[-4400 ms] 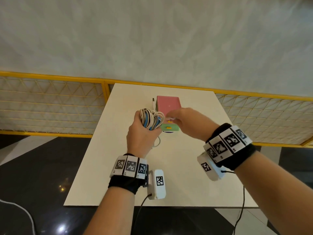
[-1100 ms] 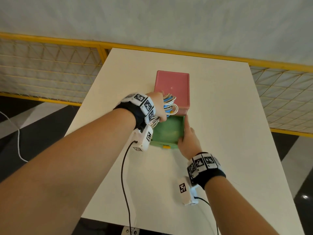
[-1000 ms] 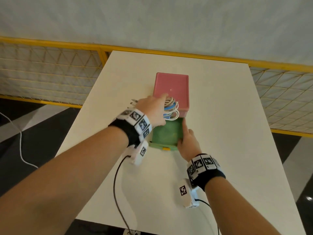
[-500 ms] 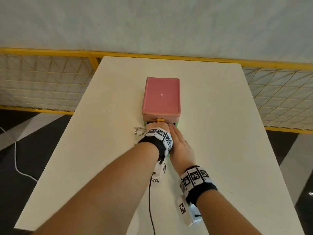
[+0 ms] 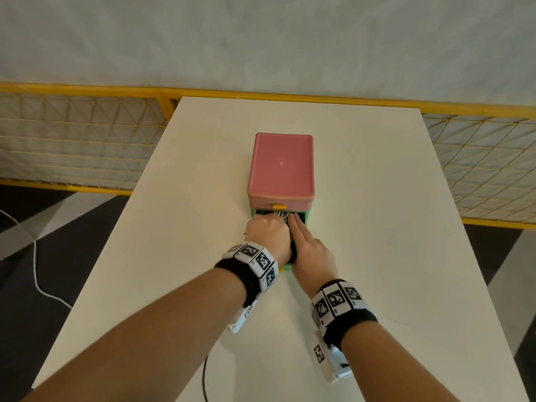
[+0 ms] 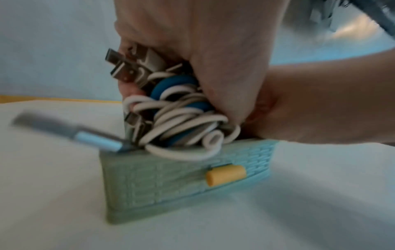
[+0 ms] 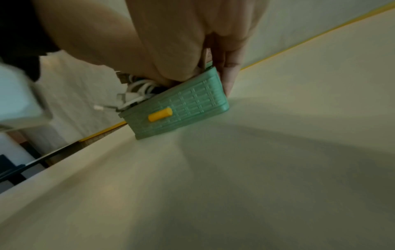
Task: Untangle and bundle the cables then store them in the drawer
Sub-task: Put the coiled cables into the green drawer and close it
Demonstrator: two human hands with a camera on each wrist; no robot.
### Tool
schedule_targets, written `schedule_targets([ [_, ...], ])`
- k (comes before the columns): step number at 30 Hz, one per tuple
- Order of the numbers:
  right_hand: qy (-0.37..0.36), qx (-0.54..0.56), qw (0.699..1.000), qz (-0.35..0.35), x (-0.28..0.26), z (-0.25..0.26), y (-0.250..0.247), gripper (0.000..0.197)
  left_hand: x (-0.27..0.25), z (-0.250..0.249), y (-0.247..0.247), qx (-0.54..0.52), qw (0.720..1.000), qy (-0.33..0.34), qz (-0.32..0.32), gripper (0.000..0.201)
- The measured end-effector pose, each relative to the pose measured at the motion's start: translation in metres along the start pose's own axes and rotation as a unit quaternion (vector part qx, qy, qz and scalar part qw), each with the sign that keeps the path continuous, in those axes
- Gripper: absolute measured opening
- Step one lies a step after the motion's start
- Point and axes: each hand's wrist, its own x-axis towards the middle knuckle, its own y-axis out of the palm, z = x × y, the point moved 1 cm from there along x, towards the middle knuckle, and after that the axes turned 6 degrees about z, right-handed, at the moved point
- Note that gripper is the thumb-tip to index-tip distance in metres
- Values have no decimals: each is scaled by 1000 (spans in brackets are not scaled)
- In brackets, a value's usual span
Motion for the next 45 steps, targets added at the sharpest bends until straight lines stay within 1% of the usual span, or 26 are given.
schedule_targets([
  [2, -8, 3, 1000, -8, -2, -1, 1, 73, 3, -3, -1, -26, 1000, -11, 7, 31],
  [4, -2, -18, 1000, 5, -2, 0, 1, 75, 6, 1, -3, -57, 998, -8, 18, 32],
  [5, 3, -28, 999, 16, -1, 1, 1, 75, 7, 5, -3, -84, 996, -2, 29, 35],
  [7, 13, -41, 999, 33, 3, 2, 0, 76, 10, 12, -1, -147, 987, -1, 63, 50],
  [8, 15, -45, 998, 35, 4, 1, 0, 76, 10, 14, 1, -158, 985, -7, 68, 57],
  [10, 10, -40, 999, 30, 4, 0, 1, 77, 10, 11, 7, -129, 991, -11, 41, 60],
  [14, -18, -1, 1000, 7, 0, -4, 3, 85, 9, -3, 11, -20, 1000, -10, -16, 42],
  [16, -14, -5, 1000, 9, -1, -3, 2, 83, 9, -2, 9, -28, 1000, -6, -2, 43],
  [18, -13, -12, 1000, 16, -1, -3, 2, 80, 8, 4, 8, -120, 992, -2, 30, 56],
  [20, -10, -4, 1000, 15, 1, -3, 1, 80, 6, 10, 8, -192, 979, 9, 67, 79],
  [21, -8, 2, 1000, 13, 2, -4, 1, 80, 6, 11, 10, -195, 978, 12, 76, 89],
  [22, -8, 7, 1000, 11, 2, -4, 1, 80, 6, 10, 13, -178, 981, 14, 75, 93],
  [23, -14, 9, 1000, 9, 1, -5, 2, 81, 5, 8, 15, -157, 985, 14, 66, 92],
  [27, -42, 16, 999, -18, -1, -6, 4, 81, 12, 2, 25, -125, 991, 12, 41, 74],
  [30, -29, 24, 999, -18, -4, -4, 3, 76, 14, 0, 23, -92, 994, 15, 56, 68],
  [32, -21, 31, 999, 1, -6, -1, 0, 78, 11, 8, 16, -164, 984, 18, 68, 76],
  [33, -22, 31, 999, 9, -6, 1, -2, 80, 8, 16, 10, -215, 972, 28, 87, 77],
  [34, -22, 19, 999, 14, -7, 2, -3, 82, 5, 24, 4, -258, 960, 45, 103, 68],
  [35, -23, -7, 1000, 20, -8, 1, -4, 82, 4, 34, 2, -290, 949, 56, 111, 49],
  [36, -23, -44, 999, 23, -9, 1, -3, 79, -1, 43, 0, -322, 939, 65, 99, 33],
  [37, -28, -83, 996, 12, -12, -1, -3, 73, -4, 51, -1, -347, 932, 62, 83, 28],
  [38, -37, -115, 993, -16, -15, -2, -2, 64, -8, 55, -2, -368, 926, 55, 61, 30],
  [40, -57, -136, 986, -77, -24, -4, -1, 49, -12, 56, -1, -398, 915, 49, 39, 31],
  [41, -69, -139, 983, -96, -28, -6, 1, 47, -11, 54, -1, -398, 915, 48, 40, 28],
  [43, -98, -136, 980, -109, -32, -8, 6, 45, -8, 50, -3, -400, 914, 63, 41, 22],
  [45, -120, -99, 980, -123, -32, -9, 8, 40, -5, 44, -5, -401, 913, 69, 41, 22],
])
